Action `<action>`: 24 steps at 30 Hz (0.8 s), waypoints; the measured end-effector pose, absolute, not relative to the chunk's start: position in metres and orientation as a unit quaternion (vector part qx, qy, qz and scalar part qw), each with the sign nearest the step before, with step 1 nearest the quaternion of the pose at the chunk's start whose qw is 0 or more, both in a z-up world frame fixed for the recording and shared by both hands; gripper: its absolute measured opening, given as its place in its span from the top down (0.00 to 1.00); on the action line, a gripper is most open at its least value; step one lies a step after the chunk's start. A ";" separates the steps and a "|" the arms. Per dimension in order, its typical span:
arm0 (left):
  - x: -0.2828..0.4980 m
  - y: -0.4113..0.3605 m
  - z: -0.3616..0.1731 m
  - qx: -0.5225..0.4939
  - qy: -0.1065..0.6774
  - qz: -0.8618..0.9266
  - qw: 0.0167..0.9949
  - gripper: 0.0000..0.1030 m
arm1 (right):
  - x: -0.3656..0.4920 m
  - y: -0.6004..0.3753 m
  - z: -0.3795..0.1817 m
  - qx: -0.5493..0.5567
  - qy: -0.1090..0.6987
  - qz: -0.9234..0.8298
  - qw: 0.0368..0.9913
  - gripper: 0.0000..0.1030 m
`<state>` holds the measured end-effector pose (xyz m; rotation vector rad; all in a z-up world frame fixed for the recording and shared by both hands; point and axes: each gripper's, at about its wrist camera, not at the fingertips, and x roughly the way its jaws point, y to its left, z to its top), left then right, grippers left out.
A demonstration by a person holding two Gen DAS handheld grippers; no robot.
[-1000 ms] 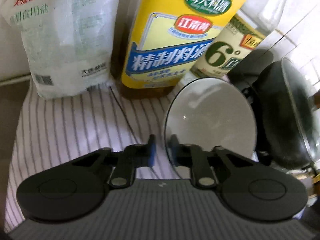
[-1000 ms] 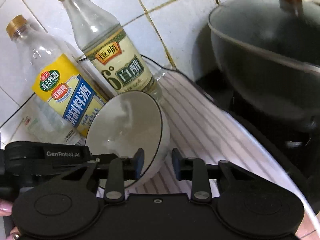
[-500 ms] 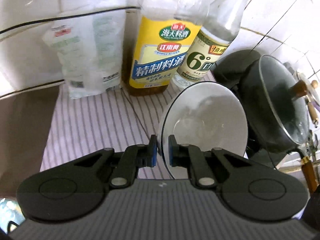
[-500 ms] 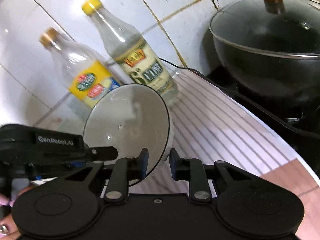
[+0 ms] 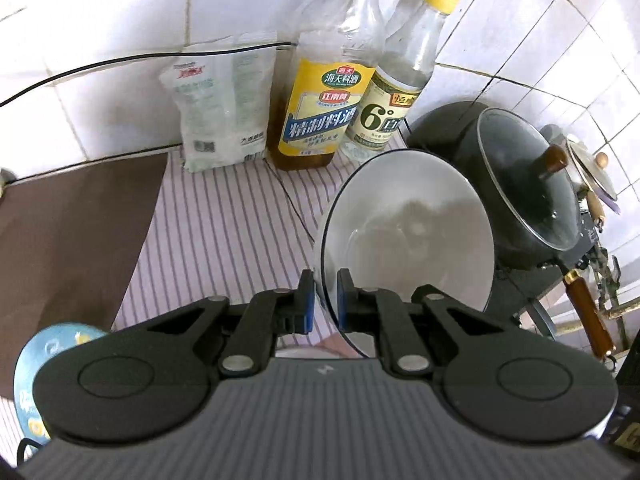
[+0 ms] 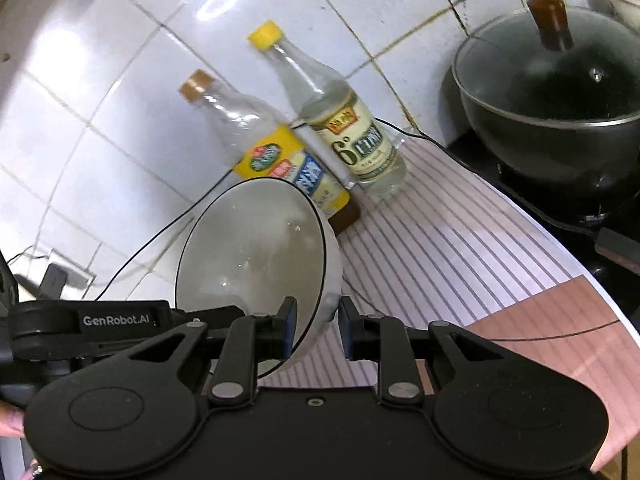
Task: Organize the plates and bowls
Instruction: 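Carry the third bowl with both grippers and lower it onto the bowl stack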
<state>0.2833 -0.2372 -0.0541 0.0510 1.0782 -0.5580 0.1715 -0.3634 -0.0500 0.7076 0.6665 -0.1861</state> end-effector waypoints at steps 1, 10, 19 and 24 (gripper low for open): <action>0.280 -0.234 -0.051 0.021 0.507 -0.260 0.822 0.91 | 0.168 -0.361 -0.047 0.336 0.323 -0.085 0.881 0.74; 0.241 -0.198 -0.035 0.031 0.502 -0.233 0.832 0.90 | 0.148 -0.325 -0.027 0.275 0.343 -0.038 0.897 0.74; 0.202 -0.168 -0.025 0.015 0.484 -0.220 0.847 0.90 | 0.131 -0.303 -0.016 0.216 0.364 0.004 0.906 0.74; 0.186 -0.161 -0.041 0.002 0.493 -0.206 0.846 0.90 | 0.120 -0.296 -0.026 0.189 0.367 0.010 0.911 0.74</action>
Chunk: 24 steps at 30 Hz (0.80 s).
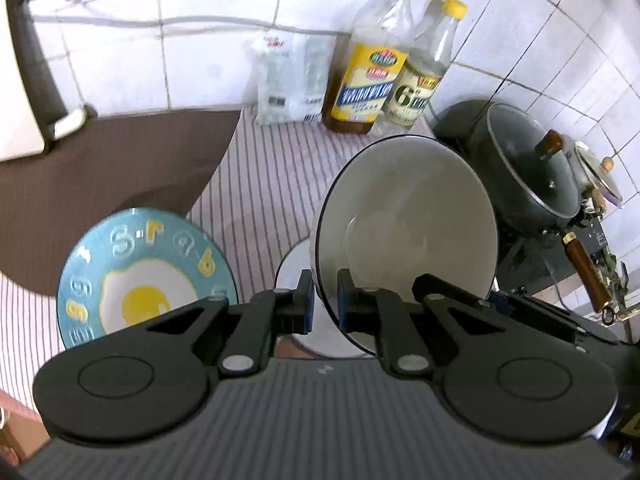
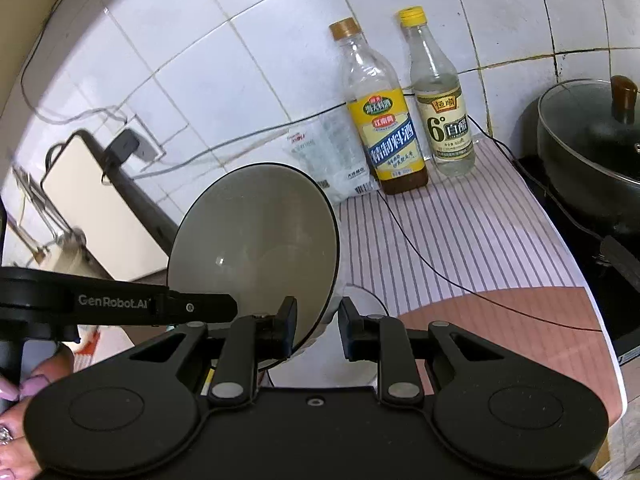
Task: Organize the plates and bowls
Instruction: 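Carry the third bowl with both grippers and lower it onto the bowl stack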
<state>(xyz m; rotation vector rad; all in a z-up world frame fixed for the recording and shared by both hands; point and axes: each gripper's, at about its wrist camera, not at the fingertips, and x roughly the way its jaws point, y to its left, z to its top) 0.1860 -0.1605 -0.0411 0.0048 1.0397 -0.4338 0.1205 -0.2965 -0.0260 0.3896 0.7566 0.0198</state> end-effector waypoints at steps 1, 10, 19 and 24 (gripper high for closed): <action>0.185 -0.160 -0.046 -0.001 0.498 -0.203 0.843 0.90 | 0.119 -0.296 -0.030 0.189 0.367 0.009 0.911 0.74; 0.183 -0.158 -0.083 -0.015 0.537 -0.174 0.825 0.90 | 0.120 -0.286 -0.050 0.147 0.393 -0.009 0.908 0.74; 0.192 -0.166 -0.104 -0.030 0.557 -0.156 0.815 0.90 | 0.130 -0.272 -0.064 0.048 0.410 -0.041 0.910 0.74; 0.196 -0.169 -0.110 -0.023 0.562 -0.150 0.813 0.90 | 0.135 -0.270 -0.070 0.026 0.412 -0.044 0.910 0.74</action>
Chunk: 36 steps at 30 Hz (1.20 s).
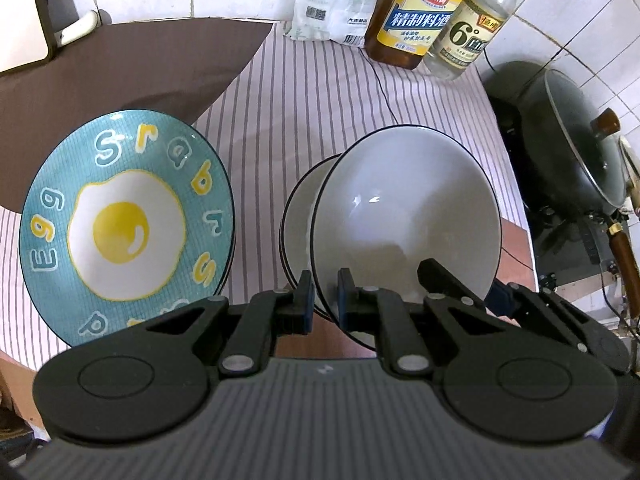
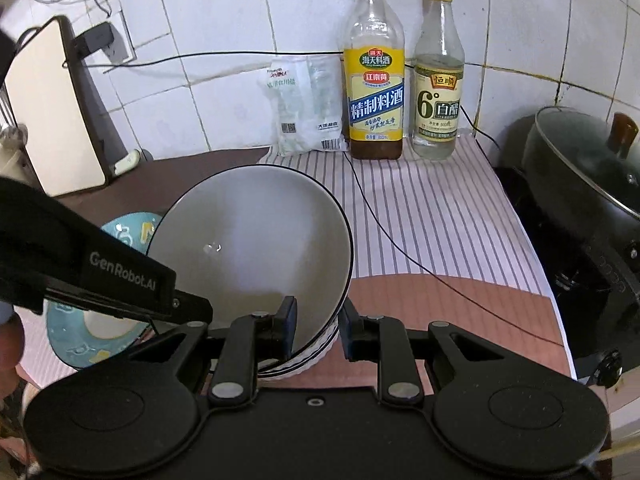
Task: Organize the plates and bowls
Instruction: 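Carry the third bowl with both grippers and lower it onto the bowl stack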
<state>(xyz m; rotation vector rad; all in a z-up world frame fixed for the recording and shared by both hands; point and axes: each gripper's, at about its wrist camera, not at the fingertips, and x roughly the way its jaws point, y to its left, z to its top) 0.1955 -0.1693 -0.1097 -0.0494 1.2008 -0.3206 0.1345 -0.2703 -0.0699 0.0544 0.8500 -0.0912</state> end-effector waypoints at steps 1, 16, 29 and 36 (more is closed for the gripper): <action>0.197 -0.170 -0.110 -0.023 0.566 -0.149 0.810 0.90 | 0.136 -0.269 -0.070 0.017 0.413 -0.045 0.909 0.74; 0.211 -0.169 -0.115 -0.059 0.596 -0.132 0.790 0.88 | 0.147 -0.261 -0.078 -0.051 0.407 -0.050 0.911 0.74; 0.209 -0.162 -0.111 -0.067 0.597 -0.143 0.786 0.84 | 0.147 -0.267 -0.082 -0.032 0.394 -0.068 0.916 0.84; 0.205 -0.155 -0.110 -0.073 0.589 -0.136 0.793 0.82 | 0.146 -0.263 -0.084 -0.049 0.389 -0.075 0.917 0.85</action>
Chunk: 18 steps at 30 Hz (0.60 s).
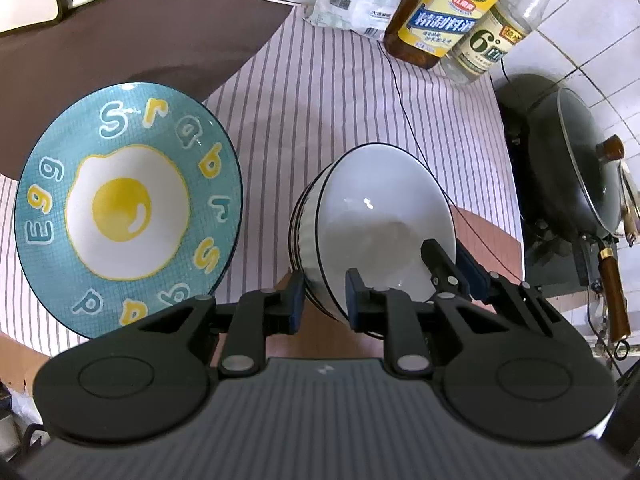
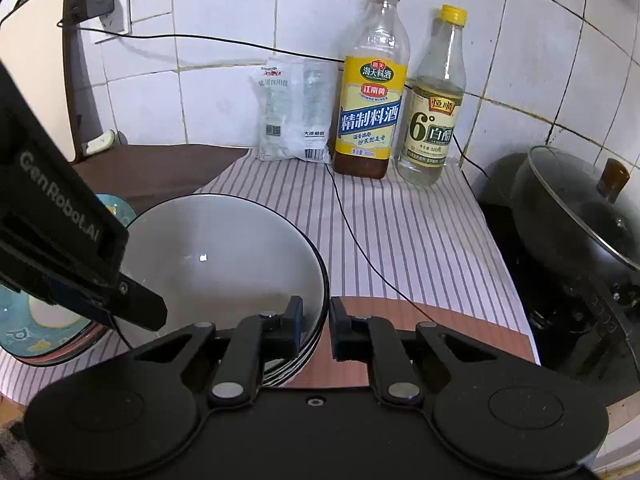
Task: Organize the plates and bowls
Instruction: 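Carry the third bowl with both grippers and lower it onto the bowl stack, then open both grippers to release the top bowl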
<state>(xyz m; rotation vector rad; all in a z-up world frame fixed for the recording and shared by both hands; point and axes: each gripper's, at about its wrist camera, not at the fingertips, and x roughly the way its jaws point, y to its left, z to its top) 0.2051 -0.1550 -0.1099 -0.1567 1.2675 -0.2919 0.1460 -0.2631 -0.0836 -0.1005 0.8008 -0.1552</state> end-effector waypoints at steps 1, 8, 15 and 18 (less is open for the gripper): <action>0.204 -0.155 -0.109 -0.074 0.587 -0.134 0.795 0.82 | 0.146 -0.263 -0.084 -0.050 0.388 -0.077 0.917 0.85; 0.197 -0.148 -0.104 -0.064 0.560 -0.148 0.813 0.87 | 0.139 -0.257 -0.083 -0.064 0.368 -0.082 0.924 0.86; 0.197 -0.140 -0.115 -0.081 0.548 -0.153 0.818 0.84 | 0.118 -0.266 -0.064 -0.038 0.334 -0.045 0.941 0.80; 0.189 -0.132 -0.111 -0.107 0.534 -0.162 0.823 0.82 | 0.102 -0.273 -0.055 -0.029 0.319 -0.012 0.947 0.64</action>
